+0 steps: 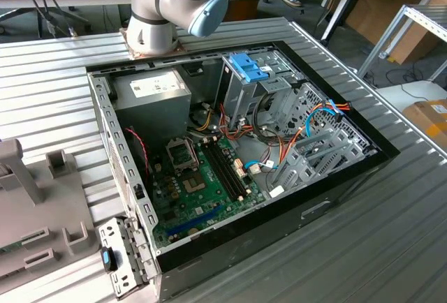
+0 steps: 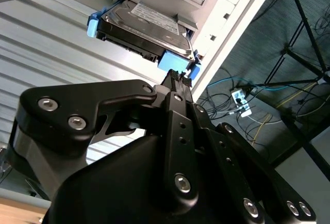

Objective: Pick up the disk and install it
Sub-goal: 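Pick up the disk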

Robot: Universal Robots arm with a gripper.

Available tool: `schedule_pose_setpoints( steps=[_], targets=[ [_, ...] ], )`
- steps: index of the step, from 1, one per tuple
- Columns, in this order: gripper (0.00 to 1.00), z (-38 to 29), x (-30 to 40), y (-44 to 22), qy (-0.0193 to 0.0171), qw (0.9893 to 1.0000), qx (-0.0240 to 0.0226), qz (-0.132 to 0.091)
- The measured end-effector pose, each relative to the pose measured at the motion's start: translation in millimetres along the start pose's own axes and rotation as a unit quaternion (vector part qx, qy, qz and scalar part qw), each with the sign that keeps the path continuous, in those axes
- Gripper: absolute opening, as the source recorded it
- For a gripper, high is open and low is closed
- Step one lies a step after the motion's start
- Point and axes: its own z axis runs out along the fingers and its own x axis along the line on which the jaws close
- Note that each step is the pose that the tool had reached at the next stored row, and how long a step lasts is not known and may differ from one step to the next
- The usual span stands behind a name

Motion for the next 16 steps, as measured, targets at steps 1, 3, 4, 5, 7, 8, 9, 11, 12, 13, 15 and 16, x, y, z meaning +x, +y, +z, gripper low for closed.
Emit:
schedule_pose_setpoints(
  steps=[1, 3, 4, 5, 7, 8, 9, 11, 12, 13, 15, 16],
  targets=[
    [0.11, 0.0, 0.0, 0.0, 0.0000, 1.0000, 0.0000, 0.000],
    [0.29, 0.0, 0.1, 0.0, 0.0000, 1.0000, 0.0000, 0.000],
    [0.29, 0.0, 0.1, 0.0, 0.0000, 1.0000, 0.0000, 0.000],
    [0.36, 0.0, 0.1, 0.0, 0.0000, 1.0000, 0.0000, 0.000],
    [0.42, 0.0, 0.2, 0.0, 0.0000, 1.0000, 0.0000, 0.000],
    [0.42, 0.1, 0.2, 0.0, 0.0000, 1.0000, 0.0000, 0.000],
    [0.42, 0.0, 0.3, 0.0, 0.0000, 1.0000, 0.0000, 0.000],
    [0.42, 0.1, 0.3, 0.0, 0.0004, 0.9996, 0.0001, -0.028],
    [0.42, 0.2, 0.3, 0.0, 0.0006, 0.9988, 0.0002, -0.049],
    [0.42, 0.2, 0.3, 0.0, 0.0008, 0.9977, 0.0003, -0.068],
    [0.42, 0.4, 0.3, 0.0, 0.0012, 0.9946, 0.0004, -0.103],
    [0.42, 0.4, 0.3, 0.0, 0.0015, 0.9919, 0.0005, -0.127]
  ],
)
